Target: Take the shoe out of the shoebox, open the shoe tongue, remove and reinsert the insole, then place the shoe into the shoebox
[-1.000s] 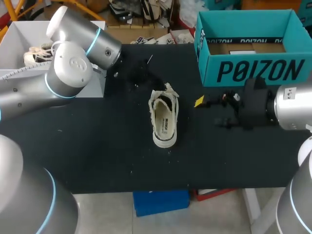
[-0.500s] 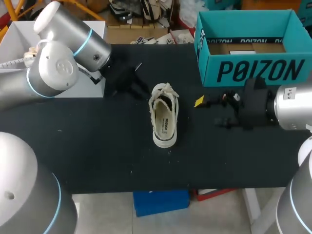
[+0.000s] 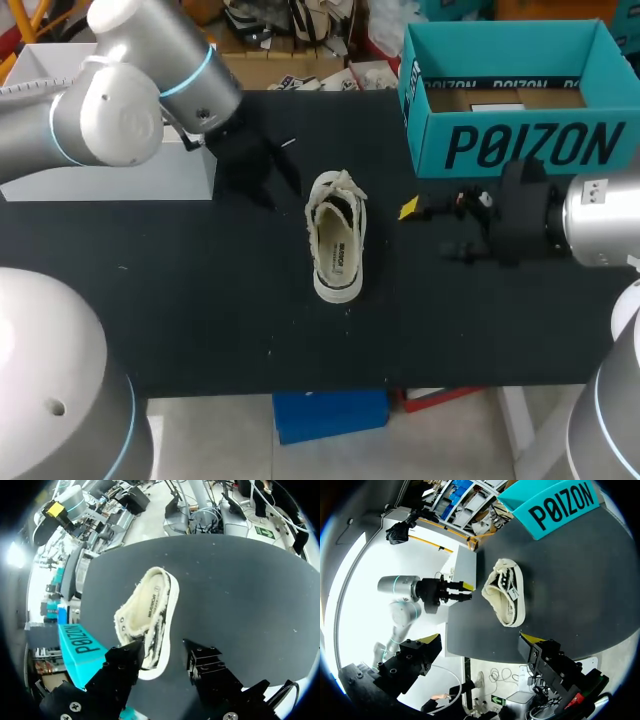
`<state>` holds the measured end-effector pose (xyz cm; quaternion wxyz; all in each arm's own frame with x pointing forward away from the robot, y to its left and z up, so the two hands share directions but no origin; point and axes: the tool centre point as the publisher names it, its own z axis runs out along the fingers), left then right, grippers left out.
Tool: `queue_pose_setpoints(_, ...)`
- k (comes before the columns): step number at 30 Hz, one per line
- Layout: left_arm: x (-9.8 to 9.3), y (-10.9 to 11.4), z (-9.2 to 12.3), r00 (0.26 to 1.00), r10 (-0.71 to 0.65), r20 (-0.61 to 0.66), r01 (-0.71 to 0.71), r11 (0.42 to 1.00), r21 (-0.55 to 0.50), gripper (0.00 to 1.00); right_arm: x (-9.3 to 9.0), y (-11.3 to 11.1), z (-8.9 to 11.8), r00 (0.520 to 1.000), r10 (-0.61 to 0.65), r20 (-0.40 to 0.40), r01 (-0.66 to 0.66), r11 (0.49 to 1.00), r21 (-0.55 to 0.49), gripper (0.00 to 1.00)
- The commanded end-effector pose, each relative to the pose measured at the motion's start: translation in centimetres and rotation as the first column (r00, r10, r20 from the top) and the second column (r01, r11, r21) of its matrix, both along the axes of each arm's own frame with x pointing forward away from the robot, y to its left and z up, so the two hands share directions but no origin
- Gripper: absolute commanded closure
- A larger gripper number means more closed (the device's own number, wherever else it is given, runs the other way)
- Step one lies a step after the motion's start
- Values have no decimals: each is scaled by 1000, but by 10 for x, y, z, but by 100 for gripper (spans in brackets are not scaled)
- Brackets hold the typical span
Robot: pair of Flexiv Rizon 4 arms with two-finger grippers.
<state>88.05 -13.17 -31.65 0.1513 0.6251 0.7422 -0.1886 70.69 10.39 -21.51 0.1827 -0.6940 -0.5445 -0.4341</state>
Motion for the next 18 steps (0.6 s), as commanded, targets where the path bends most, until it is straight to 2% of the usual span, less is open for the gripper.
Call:
queue_pose_setpoints(1, 0, -8, -5, 1000, -28, 2, 27, 998, 64, 54, 0, 0, 0, 1000, 0, -1, 0, 1000, -1, 0)
queue_pose_setpoints(18, -4, -27, -39, 994, -110, 4, 109, 987, 118, 54, 0, 0, 0, 1000, 0, -1, 0, 1000, -1, 0)
